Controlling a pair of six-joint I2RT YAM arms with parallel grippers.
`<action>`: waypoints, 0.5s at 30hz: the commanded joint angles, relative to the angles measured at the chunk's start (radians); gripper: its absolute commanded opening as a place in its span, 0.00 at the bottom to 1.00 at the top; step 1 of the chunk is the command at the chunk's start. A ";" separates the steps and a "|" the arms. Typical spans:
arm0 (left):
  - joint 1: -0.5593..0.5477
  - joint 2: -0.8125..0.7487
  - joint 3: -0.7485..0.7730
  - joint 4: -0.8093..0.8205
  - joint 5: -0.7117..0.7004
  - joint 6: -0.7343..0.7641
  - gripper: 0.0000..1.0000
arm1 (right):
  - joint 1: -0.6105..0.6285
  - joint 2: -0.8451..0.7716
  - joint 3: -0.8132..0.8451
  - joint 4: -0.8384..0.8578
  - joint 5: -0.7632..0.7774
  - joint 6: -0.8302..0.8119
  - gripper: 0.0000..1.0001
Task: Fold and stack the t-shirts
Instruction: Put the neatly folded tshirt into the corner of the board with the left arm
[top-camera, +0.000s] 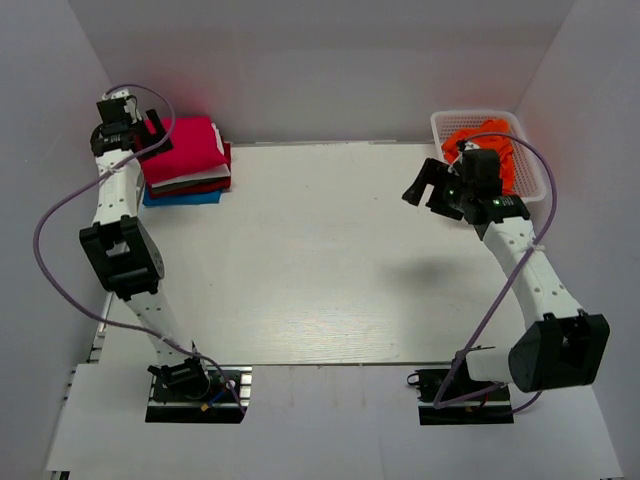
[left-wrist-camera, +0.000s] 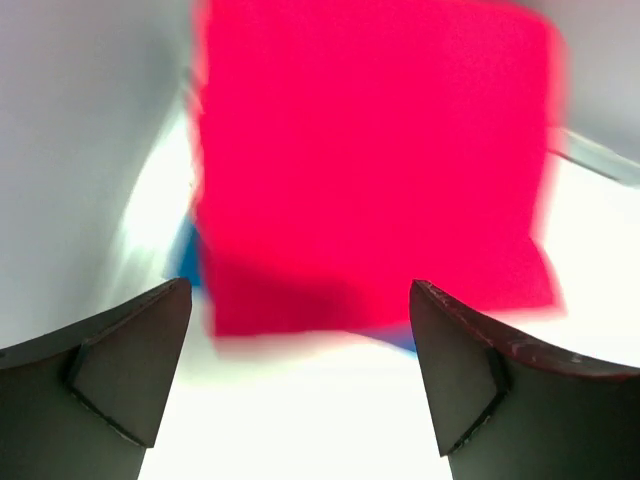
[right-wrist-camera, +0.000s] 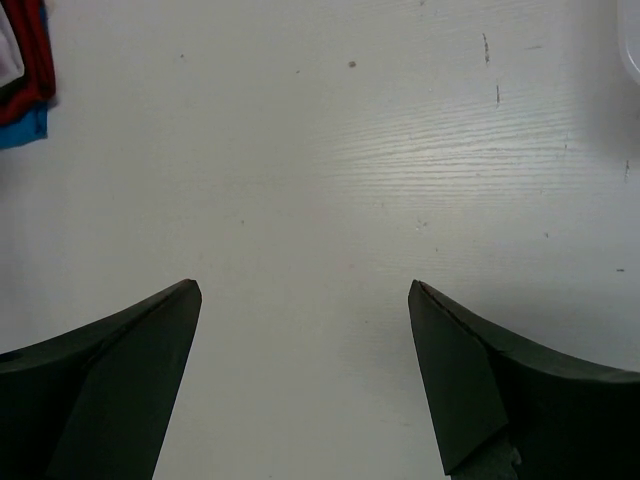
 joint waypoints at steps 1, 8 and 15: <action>-0.041 -0.324 -0.191 0.036 0.169 -0.139 1.00 | 0.000 -0.083 -0.052 -0.015 -0.012 -0.038 0.90; -0.154 -0.949 -1.062 0.344 0.283 -0.446 1.00 | -0.004 -0.210 -0.238 0.000 -0.040 -0.037 0.90; -0.243 -1.169 -1.145 0.099 0.214 -0.305 1.00 | -0.003 -0.391 -0.396 0.082 -0.083 -0.004 0.90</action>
